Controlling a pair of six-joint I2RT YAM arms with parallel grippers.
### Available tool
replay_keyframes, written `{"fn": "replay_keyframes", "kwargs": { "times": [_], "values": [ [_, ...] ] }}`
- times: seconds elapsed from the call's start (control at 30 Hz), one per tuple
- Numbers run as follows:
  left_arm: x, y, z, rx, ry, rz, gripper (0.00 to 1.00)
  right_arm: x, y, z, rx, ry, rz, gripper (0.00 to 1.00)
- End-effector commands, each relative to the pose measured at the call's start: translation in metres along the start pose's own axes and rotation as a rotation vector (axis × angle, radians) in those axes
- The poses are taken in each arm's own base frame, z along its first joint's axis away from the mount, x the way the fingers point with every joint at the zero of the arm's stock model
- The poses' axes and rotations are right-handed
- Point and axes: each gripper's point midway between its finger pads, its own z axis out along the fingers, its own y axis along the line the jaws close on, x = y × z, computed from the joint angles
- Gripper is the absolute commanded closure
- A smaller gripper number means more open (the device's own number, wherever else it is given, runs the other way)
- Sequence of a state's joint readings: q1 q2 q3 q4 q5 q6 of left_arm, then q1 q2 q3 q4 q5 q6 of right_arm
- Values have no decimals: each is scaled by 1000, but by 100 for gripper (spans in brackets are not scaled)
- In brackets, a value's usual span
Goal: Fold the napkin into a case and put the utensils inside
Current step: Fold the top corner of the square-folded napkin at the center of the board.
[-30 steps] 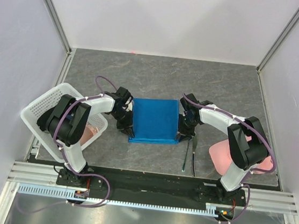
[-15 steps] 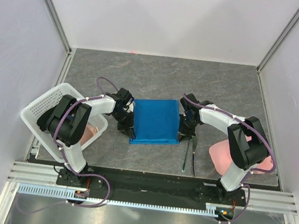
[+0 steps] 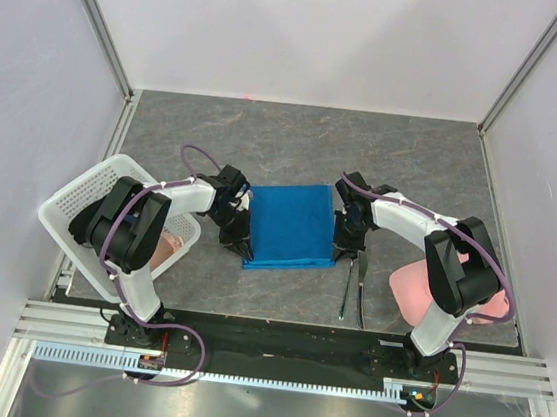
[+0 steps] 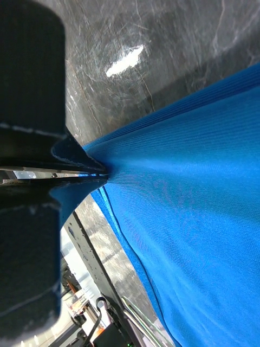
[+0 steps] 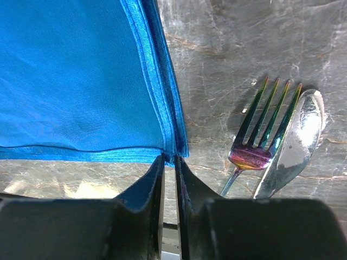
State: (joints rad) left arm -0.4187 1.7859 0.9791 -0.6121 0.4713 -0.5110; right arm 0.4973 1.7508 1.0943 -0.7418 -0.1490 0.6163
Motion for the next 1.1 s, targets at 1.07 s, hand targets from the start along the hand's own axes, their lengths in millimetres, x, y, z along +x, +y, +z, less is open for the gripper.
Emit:
{"fn": "replay_keyframes", "kwargs": {
  "times": [1.07],
  "values": [
    [3,1,1,-8,-22,39,89,-30,30,-33,-56,-99,-115,93]
  ]
}}
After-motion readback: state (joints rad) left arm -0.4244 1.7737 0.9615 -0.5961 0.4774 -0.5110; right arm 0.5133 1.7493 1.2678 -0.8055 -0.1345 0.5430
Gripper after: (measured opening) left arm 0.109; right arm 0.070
